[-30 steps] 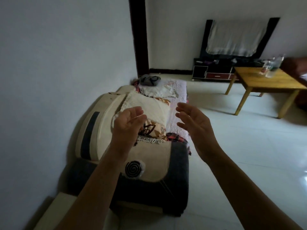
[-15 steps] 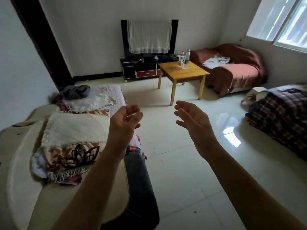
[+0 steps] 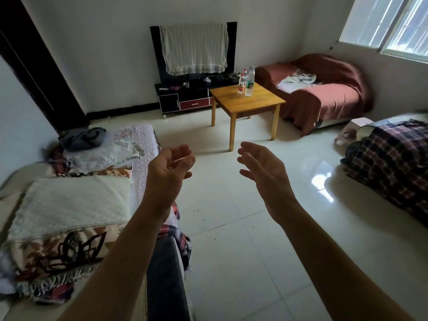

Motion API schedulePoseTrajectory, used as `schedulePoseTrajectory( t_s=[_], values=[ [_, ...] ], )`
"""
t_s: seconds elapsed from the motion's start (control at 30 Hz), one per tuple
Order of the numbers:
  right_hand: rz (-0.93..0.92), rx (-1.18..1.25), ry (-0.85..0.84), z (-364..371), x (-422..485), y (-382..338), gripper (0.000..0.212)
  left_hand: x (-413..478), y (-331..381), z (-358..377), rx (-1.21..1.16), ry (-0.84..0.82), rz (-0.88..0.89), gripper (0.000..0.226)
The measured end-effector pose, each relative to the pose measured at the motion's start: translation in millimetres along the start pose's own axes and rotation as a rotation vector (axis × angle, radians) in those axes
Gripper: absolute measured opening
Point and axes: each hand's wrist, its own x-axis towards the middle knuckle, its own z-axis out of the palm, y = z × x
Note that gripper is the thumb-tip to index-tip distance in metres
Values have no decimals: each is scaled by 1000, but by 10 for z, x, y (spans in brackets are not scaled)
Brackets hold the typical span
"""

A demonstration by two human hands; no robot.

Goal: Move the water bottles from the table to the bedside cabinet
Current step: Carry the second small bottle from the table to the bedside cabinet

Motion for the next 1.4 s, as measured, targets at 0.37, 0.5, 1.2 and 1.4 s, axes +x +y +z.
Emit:
schedulePoseTrajectory(
  t_s=[0.37, 0.5, 1.2, 1.4],
  values=[
    [8, 20, -23, -736, 1311, 175, 23, 1022, -10, 999, -17, 26, -23, 28],
    [13, 19, -13, -810, 1775, 309, 27, 1506, -146, 1139, -23, 25, -32, 29],
    [-22, 11, 49, -638, 4806, 869, 16, 4603, -655, 1685, -80, -70, 2, 23],
    [-14, 29, 66, -980, 5827, 1252, 22, 5571, -911, 2247, -34, -93, -4, 24]
  ],
)
